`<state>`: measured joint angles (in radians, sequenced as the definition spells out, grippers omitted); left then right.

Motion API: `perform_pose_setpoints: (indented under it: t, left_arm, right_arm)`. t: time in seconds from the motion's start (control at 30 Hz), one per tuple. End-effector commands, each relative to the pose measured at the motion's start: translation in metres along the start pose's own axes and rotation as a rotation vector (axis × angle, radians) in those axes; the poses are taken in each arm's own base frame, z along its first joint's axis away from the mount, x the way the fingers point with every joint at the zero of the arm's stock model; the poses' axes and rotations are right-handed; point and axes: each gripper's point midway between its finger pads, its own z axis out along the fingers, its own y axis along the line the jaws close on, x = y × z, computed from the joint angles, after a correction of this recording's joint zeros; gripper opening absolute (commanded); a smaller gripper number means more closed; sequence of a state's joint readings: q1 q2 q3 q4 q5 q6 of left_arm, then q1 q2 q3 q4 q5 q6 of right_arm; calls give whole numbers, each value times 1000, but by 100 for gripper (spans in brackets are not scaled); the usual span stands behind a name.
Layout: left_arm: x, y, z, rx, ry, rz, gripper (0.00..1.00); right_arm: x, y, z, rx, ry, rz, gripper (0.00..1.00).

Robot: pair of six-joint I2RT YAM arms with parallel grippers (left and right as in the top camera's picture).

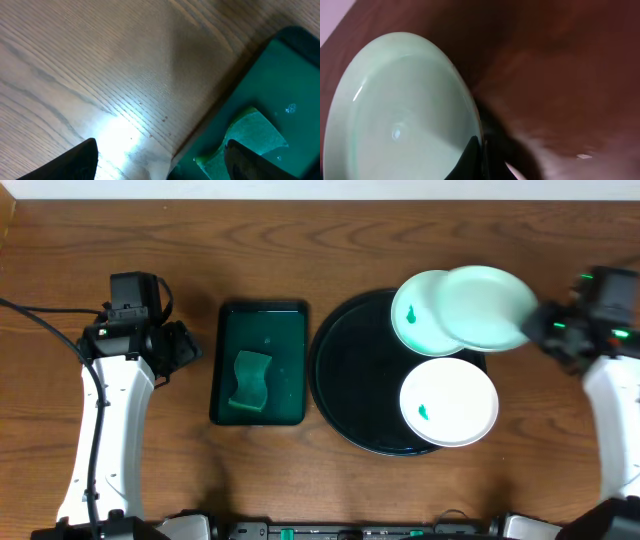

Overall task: Clean dirty plates on tray and stack at the side
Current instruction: 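Carry the pale green plate to the right side of the table, then release the plate on the table and move the right gripper back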

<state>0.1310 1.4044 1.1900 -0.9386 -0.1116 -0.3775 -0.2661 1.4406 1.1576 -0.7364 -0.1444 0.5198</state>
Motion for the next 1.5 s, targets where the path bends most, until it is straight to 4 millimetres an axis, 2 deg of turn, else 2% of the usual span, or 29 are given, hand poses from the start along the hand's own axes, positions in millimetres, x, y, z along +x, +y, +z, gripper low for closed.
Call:
perform_pose_setpoints:
  t: [0.0, 0.1, 0.2, 0.33, 0.7, 1.0, 1.07, 1.17, 1.2, 1.27, 1.37, 1.47]
  left_arm:
    - [-8, 1, -7, 1, -26, -13, 81]
    - [-8, 1, -7, 1, -26, -13, 81]
    - [-8, 1, -7, 1, -26, -13, 81]
    - [-8, 1, -7, 1, -27, -13, 81]
    - [-8, 1, -7, 1, -26, -13, 81]
    - [-8, 1, -7, 1, -27, -14, 81]
    - [-8, 1, -7, 1, -26, -14, 81]
    - [-8, 1, -7, 1, -27, -14, 81]
    - [-8, 1, -7, 1, -26, -13, 81]
    - [-8, 1, -7, 1, -26, -13, 81]
    - [-8, 1, -7, 1, -26, -13, 81]
    - [-8, 1, -7, 1, -26, -13, 81]
  right_arm:
    - [-23, -39, -15, 30, -49, 85, 1]
    - [-35, -79, -19, 143, -91, 150, 1]
    - [-37, -103, -18, 217, -101, 187, 1]
    - [-30, -121, -5, 287, -79, 199, 1]
    - [1, -150, 55, 353, 49, 213, 1]
    - [18, -148, 85, 315, 143, 198, 2]
    - [20, -149, 87, 315, 153, 187, 10]
    - [21, -147, 86, 306, 160, 179, 35]
    - [21, -143, 86, 286, 165, 159, 39]
    - [19, -135, 81, 254, 169, 132, 44]
    - [11, -124, 64, 244, 163, 112, 45]
    - [4, -95, 42, 169, 162, 40, 45]
